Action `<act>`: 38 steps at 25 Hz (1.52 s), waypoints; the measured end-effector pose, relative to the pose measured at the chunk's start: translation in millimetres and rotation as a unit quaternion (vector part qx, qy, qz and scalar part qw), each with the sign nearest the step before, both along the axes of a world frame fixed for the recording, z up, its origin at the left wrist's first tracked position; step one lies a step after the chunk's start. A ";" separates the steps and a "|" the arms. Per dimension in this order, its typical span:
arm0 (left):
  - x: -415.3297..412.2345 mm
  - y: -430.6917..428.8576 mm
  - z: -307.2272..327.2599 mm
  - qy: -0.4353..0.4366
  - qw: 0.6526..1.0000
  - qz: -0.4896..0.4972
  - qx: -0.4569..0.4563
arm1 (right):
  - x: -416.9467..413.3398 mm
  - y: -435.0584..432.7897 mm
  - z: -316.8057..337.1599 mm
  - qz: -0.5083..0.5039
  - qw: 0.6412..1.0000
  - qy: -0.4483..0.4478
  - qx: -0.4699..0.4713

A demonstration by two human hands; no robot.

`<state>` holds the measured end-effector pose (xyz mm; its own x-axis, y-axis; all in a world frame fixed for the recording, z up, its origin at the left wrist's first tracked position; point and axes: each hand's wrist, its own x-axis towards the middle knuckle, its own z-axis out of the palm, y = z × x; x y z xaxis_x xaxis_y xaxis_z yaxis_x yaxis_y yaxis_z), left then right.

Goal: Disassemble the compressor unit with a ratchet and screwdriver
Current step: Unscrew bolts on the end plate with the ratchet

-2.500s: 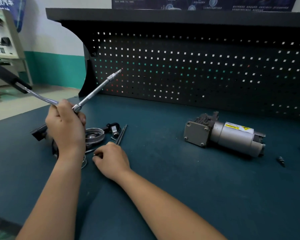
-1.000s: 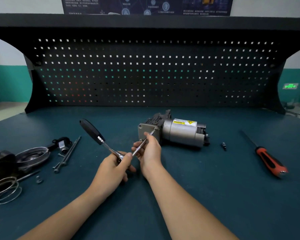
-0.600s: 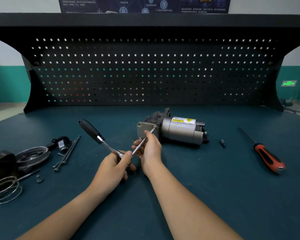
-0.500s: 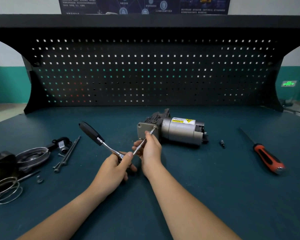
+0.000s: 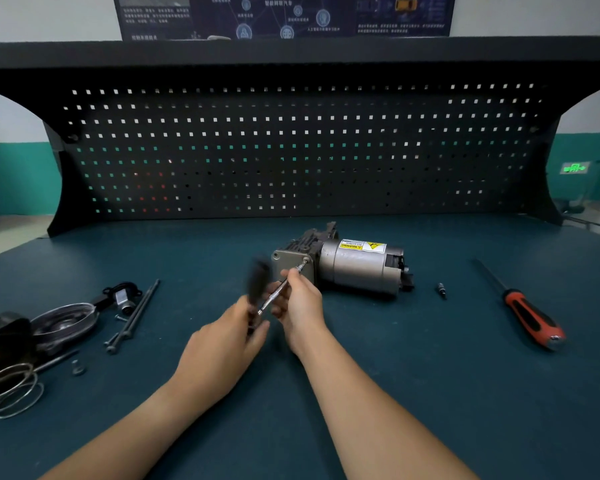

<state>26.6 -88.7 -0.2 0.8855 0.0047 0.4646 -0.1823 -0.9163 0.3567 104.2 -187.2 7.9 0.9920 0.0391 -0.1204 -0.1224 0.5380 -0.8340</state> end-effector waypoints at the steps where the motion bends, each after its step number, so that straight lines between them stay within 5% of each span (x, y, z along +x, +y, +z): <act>1: -0.3 0.3 -1.8 -0.052 0.992 -0.017 0.110 | 1.5 0.5 -0.7 -0.004 1.000 0.001 0.004; 3: -2.4 -4.4 -2.6 -0.090 0.979 -0.032 0.181 | 2.5 0.0 -3.3 -0.011 1.000 0.001 0.001; 4: -3.7 -9.7 0.6 -0.051 0.990 -0.034 0.127 | 2.5 -0.8 -4.4 -0.013 1.000 0.002 0.003; 6: -0.9 -15.2 1.8 0.032 0.991 -0.043 -0.125 | 2.2 -2.1 -4.8 -0.002 1.000 0.007 0.004; 7: 3.4 -17.4 2.5 0.069 0.960 -0.050 -0.266 | 1.7 -2.7 -4.1 0.010 1.000 0.008 0.002; 9: 10.5 -19.1 11.2 0.117 0.846 -0.044 -0.518 | 0.4 -5.2 -3.0 0.054 0.998 0.011 0.016; 11: 13.5 -15.8 15.7 0.135 0.740 -0.045 -0.657 | -3.3 -7.9 -3.2 0.116 0.992 0.015 0.049; 12: 15.0 -12.4 14.5 0.143 0.729 -0.049 -0.668 | -4.8 -8.9 -3.8 0.134 0.989 0.015 0.055; 15: 14.5 -5.6 5.7 0.111 0.838 -0.051 -0.532 | -5.3 -10.7 -6.5 0.134 0.990 0.009 0.050; 17: 11.5 -1.0 1.7 0.045 0.934 -0.044 -0.350 | -5.4 -11.8 -6.0 0.122 0.992 0.008 0.041; 19: 8.0 2.4 -0.1 0.012 0.990 -0.044 -0.136 | -5.8 -12.0 -6.4 0.109 0.993 0.012 0.038; 21: 5.8 1.3 -1.0 -0.013 0.996 -0.053 -0.068 | -5.8 -12.5 -7.1 0.099 0.994 0.018 0.043; 23: 4.7 -5.8 0.1 -0.013 0.981 -0.069 -0.183 | -6.1 -12.7 -7.4 0.101 0.994 0.020 0.046; 26: 8.1 -8.2 4.0 0.055 0.908 -0.045 -0.412 | -6.5 -13.0 -5.8 0.117 0.991 0.023 0.059; 28: 13.2 -4.4 1.8 0.108 0.881 -0.027 -0.460 | -7.1 -13.9 -5.5 0.121 0.990 0.023 0.064; 31: 10.7 -3.0 0.1 0.086 0.915 -0.011 -0.393 | -8.2 -13.1 -6.2 0.111 0.992 0.012 0.055; 35: 1.5 -0.2 -1.7 -0.001 0.989 -0.049 -0.137 | -9.2 -13.2 -6.1 0.093 0.993 0.008 0.067; 38: 2.2 -10.2 3.5 0.010 0.958 -0.053 -0.283 | -10.4 -14.7 -5.3 0.093 0.993 0.014 0.066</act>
